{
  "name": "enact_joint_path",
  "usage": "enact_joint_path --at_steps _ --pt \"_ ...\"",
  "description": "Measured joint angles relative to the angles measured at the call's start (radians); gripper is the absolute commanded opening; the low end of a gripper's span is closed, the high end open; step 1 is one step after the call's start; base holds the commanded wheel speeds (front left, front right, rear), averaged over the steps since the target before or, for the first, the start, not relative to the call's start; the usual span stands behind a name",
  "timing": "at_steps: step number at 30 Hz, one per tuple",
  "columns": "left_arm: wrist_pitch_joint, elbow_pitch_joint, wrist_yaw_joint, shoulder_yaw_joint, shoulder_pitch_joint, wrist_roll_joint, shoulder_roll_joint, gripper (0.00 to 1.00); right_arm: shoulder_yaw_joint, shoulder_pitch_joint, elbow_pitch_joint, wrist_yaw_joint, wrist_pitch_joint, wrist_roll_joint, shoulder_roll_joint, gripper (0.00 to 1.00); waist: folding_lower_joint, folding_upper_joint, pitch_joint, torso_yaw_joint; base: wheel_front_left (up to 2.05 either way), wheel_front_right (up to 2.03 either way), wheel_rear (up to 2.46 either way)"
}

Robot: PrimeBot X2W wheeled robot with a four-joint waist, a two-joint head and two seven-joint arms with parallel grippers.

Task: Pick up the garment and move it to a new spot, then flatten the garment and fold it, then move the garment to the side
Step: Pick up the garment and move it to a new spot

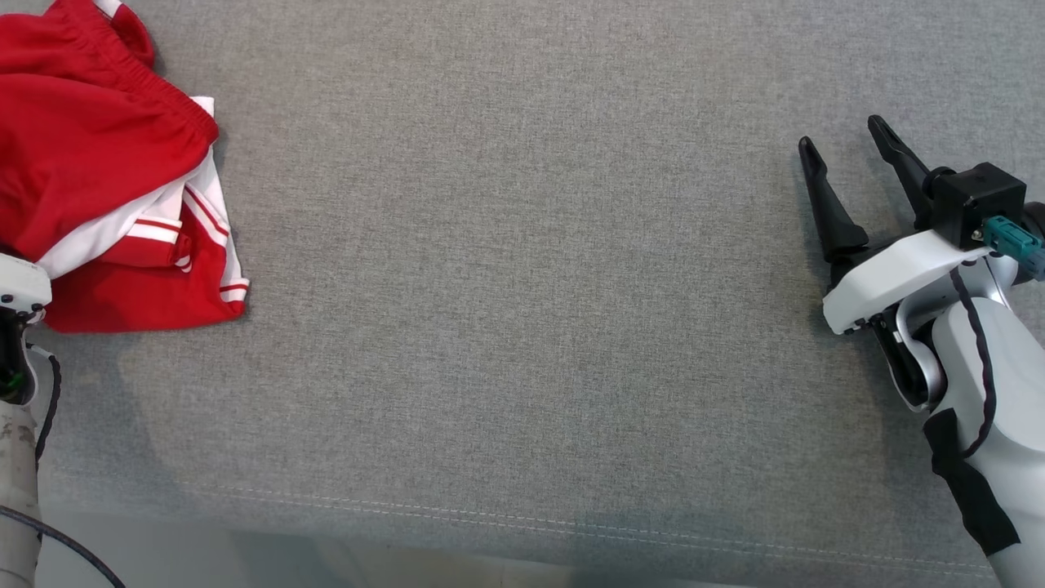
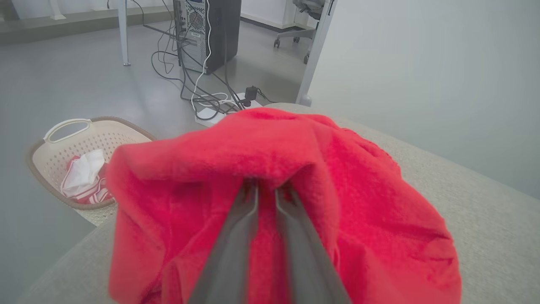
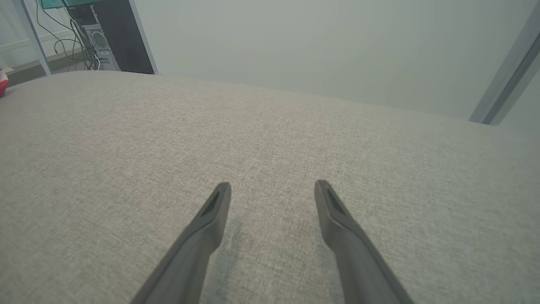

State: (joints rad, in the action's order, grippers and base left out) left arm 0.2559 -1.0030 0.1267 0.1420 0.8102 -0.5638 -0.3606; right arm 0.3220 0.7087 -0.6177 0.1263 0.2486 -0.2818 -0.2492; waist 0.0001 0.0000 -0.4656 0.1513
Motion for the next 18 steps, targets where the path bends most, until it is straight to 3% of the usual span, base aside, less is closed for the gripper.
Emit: enact_joint_path --at_steps 12,18 --pt "0.0 0.203 -0.006 0.041 -0.054 0.149 0.011 0.0 -0.029 -0.001 0.0 0.0 0.0 -0.001 0.01 1.0 0.0 0.0 0.021 -0.002 0.0 0.0 0.0" --pt "0.0 0.353 -0.003 0.002 -0.063 0.239 0.021 0.0 -0.039 -0.006 0.0 0.0 0.0 -0.004 0.035 1.0 0.0 0.0 0.06 0.008 0.0 0.0 0.0"
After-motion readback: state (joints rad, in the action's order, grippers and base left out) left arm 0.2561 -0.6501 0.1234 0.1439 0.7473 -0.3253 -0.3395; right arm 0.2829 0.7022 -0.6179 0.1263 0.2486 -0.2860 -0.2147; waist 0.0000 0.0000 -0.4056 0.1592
